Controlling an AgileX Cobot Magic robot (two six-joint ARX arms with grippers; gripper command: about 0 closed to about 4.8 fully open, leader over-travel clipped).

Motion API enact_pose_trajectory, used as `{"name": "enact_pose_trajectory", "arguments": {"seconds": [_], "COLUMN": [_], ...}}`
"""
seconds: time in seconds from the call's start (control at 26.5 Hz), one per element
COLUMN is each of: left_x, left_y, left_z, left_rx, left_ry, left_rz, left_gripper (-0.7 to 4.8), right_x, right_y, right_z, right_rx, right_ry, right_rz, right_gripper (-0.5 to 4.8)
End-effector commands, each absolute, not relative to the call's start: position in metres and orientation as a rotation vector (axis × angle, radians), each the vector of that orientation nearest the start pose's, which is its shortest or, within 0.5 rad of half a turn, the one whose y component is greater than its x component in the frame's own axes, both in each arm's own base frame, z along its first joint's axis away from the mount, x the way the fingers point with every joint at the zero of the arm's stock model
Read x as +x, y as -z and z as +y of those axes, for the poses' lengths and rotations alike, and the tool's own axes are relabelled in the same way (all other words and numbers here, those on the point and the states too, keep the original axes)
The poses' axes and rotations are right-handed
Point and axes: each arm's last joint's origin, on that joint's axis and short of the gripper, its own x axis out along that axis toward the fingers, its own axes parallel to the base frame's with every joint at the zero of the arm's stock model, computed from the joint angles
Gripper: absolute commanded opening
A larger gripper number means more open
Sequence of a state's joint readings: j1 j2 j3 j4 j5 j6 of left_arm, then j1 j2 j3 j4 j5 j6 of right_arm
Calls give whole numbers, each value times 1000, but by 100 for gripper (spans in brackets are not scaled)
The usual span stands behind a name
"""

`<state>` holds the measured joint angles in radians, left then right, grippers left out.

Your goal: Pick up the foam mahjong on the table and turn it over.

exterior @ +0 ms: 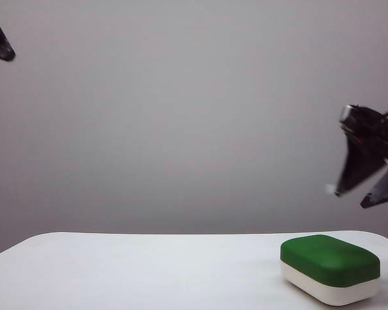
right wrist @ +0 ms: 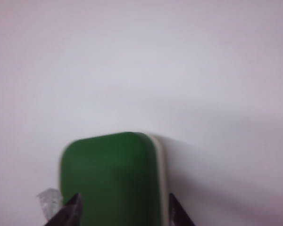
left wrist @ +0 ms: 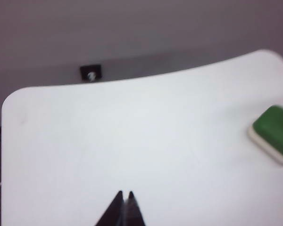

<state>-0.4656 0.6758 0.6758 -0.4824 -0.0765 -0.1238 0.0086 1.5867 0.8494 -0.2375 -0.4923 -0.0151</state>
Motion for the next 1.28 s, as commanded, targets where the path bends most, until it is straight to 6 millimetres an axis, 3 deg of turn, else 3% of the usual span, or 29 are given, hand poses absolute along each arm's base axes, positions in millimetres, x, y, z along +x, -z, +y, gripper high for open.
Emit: {"name": "enact_pose_trajectory", "arguments": {"seconds": [0.04,0.45,0.49,0.53,0.57,0.6,0.64,0.79,0.91,1.02,1.17,1.28], "left_x": [133,145,145,146,146,146,146,148,147,147,148,148], "left_y": [-284,-274,-274,-274,-274,-274,-273,-272,-271,-271,-270,-271], "left_z": [-75,-92,-92,-92,-92,-93,-93,-94,-95,-95,-96,-96], "left_rx": [30,22,20,20,20,21,21,25,37,38,41,42], "left_ry": [376,528,529,529,529,529,529,542,588,588,588,588], "left_rz": [487,559,554,553,553,555,558,571,571,572,577,577], "left_gripper": [-5,-5,-5,-5,-5,-5,-5,-5,-5,-5,-5,-5], "right_x": [302,310,310,311,311,311,312,324,328,330,328,323], "right_y": [-159,-102,-99,-95,-95,-94,-95,-115,-143,-156,-158,-161], "right_z": [8,11,12,12,13,13,13,13,16,30,66,104], "right_rx": [265,328,339,367,376,386,390,386,213,33,-201,-304], "right_ry": [-510,-564,-577,-605,-615,-627,-633,-601,-468,-340,-230,-264], "right_rz": [968,1123,1127,1128,1126,1125,1120,1108,1113,1138,1121,1050], "right_gripper": [373,359,314,200,151,48,8,-1,-1,-1,-1,-1]}}
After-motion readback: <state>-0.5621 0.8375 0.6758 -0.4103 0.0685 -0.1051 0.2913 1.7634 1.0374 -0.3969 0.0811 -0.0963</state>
